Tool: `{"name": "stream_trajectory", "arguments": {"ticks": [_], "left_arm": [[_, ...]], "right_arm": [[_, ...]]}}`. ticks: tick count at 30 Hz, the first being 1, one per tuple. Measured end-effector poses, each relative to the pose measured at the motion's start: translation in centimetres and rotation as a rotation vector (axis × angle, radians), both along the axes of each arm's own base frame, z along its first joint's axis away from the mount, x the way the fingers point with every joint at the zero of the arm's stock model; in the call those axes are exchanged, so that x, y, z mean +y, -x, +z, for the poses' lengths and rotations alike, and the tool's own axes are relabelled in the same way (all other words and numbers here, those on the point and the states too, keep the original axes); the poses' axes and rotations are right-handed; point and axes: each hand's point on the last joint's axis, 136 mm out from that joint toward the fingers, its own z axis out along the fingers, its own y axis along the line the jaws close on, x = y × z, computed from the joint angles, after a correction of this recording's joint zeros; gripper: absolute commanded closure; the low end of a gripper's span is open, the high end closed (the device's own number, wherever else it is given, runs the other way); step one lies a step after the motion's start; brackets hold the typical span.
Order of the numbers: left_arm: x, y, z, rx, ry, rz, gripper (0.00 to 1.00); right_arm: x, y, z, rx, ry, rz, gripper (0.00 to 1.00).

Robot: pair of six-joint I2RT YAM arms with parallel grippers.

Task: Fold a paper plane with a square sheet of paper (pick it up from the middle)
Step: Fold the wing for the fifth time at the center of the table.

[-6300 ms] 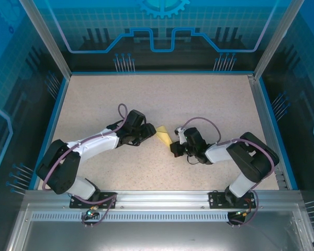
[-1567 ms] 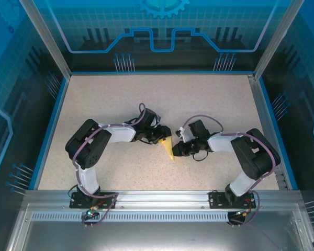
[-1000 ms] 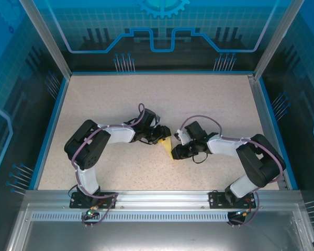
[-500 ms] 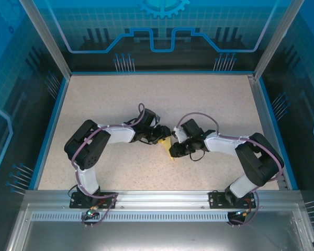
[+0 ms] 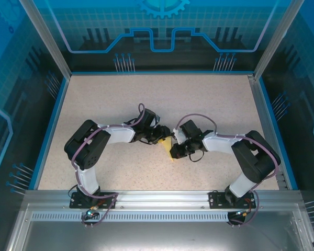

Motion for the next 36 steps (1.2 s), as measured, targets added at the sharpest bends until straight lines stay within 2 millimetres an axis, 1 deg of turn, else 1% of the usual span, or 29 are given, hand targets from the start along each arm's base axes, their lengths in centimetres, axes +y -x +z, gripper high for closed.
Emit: {"name": "stream_trajectory", "arguments": {"ticks": [8,13,17,21,26,31,36], "left_arm": [[0.5,0.2,-0.6,0.015,-0.025,0.012,0.53],[0.5,0.2,-0.7,0.014,-0.027,0.013,0.53],[0.5,0.2,-0.6,0.014,-0.026,0.013,0.51],[0.5,0.1,0.0,0.002,-0.016,0.013,0.48],[0.0,-0.1,0.9,-0.019,0.019,-0.001,0.46],[-0.2,-0.1,1.0,-0.018,0.033,-0.011,0.46],[-0.6,-0.6,0.5,-0.013,0.033,-0.015,0.47]], "right_arm": [[0.4,0.1,-0.7,0.008,-0.007,0.008,0.97],[0.6,0.1,-0.7,0.013,-0.035,-0.009,0.97],[0.6,0.1,-0.6,0.027,-0.055,-0.019,0.97],[0.4,0.0,-0.5,0.048,-0.087,-0.031,0.97],[0.2,0.0,-0.4,0.069,-0.115,-0.041,0.97],[0.1,-0.1,-0.3,0.086,-0.135,-0.049,0.97],[-0.1,-0.2,-0.6,0.111,-0.145,-0.068,0.95]]}}
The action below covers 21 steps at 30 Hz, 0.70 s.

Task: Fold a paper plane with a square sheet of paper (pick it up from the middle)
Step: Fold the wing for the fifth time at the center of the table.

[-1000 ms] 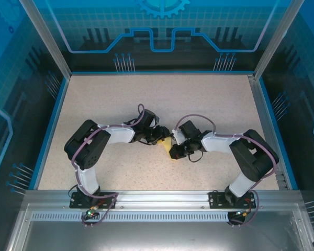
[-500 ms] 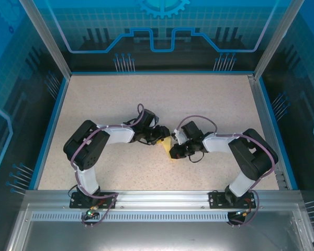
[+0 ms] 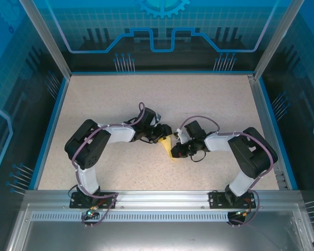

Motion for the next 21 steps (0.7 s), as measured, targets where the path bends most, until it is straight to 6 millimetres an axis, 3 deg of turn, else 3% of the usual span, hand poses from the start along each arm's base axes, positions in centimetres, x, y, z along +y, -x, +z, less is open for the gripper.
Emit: {"name": "stream_trajectory", "arguments": {"ticks": [7,13,19,21], "left_arm": [[-0.02,-0.1,-0.95,0.012,-0.014,-0.004,0.48],[0.01,-0.15,-0.94,0.01,-0.014,-0.005,0.47],[0.01,-0.29,-1.04,0.012,-0.015,-0.003,0.48],[0.04,-0.32,-1.07,0.012,-0.015,-0.002,0.48]], "right_arm": [[-0.28,-0.07,-0.02,0.017,-0.008,-0.019,0.88],[-0.53,0.08,0.44,0.01,0.0,-0.017,0.76],[-0.78,0.24,0.37,0.006,0.015,-0.011,0.77],[-0.85,0.22,0.3,0.003,0.02,-0.01,0.82]]}}
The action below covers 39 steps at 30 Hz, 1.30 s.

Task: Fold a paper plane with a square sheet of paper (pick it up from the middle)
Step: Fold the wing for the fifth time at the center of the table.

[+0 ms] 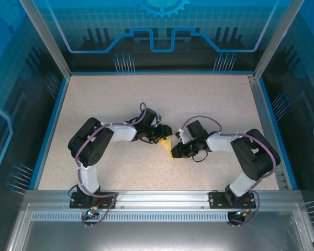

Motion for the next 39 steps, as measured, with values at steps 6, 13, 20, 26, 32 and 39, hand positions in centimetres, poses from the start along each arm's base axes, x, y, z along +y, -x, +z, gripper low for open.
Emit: {"name": "stream_trajectory", "arguments": {"ticks": [6,13,20,26,32,39], "left_arm": [[-0.1,-0.1,0.1,-0.001,0.001,0.0,0.48],[0.0,-0.1,0.1,0.002,-0.001,0.001,0.48],[0.1,-0.1,0.0,0.003,-0.002,0.002,0.48],[0.1,-0.1,0.0,0.004,-0.003,0.002,0.48],[0.1,-0.1,0.0,0.005,-0.003,0.003,0.48],[0.1,-0.1,0.0,0.005,-0.003,0.003,0.48]], "right_arm": [[-0.3,0.0,-0.6,0.006,0.025,-0.003,0.92],[-0.3,-0.1,-0.7,0.028,0.059,-0.002,0.93],[-0.8,-0.2,-0.1,0.006,0.103,-0.022,0.85],[-0.5,-1.4,4.3,-0.111,0.039,-0.072,0.89],[1.5,-2.2,5.8,-0.121,-0.063,-0.089,0.95],[2.4,-2.7,2.8,-0.021,-0.059,-0.15,0.96]]}}
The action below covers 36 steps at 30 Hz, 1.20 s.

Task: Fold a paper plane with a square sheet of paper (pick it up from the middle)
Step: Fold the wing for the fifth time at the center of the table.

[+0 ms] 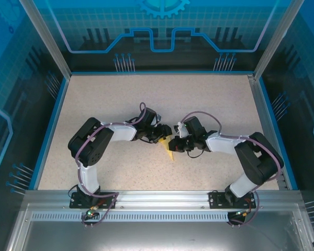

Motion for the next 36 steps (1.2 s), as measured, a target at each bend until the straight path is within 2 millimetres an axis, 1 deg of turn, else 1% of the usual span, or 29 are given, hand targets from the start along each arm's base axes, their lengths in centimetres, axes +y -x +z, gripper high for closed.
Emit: {"name": "stream_trajectory", "arguments": {"ticks": [4,9,12,20,24,29,34,36], "left_arm": [[0.0,0.0,0.0,0.0,0.0,0.0,0.48],[0.0,0.0,0.0,0.0,0.0,0.0,0.48],[0.0,0.1,-0.1,0.005,-0.003,0.0,0.48],[0.1,0.2,-0.2,0.011,-0.006,0.0,0.48],[0.1,0.2,-0.2,0.011,-0.007,0.0,0.48],[0.1,0.2,-0.2,0.011,-0.007,0.0,0.48],[0.1,0.2,-0.2,0.011,-0.007,0.0,0.48],[0.1,0.2,-0.2,0.012,-0.007,0.0,0.48]], "right_arm": [[0.1,-0.1,-1.2,0.044,0.001,-0.022,0.95],[-0.2,0.3,-2.8,0.086,0.022,-0.033,0.95],[-0.4,0.4,-3.3,0.096,0.018,-0.035,0.95],[-0.5,0.8,-3.1,0.08,-0.006,-0.009,0.94],[-0.9,1.7,-2.3,0.089,0.001,0.005,0.93],[-0.9,2.5,-1.4,0.096,-0.017,0.033,0.9],[-0.7,3.1,-1.5,0.118,-0.01,0.061,0.91],[-0.9,3.2,-1.9,0.127,0.006,0.062,0.91]]}}
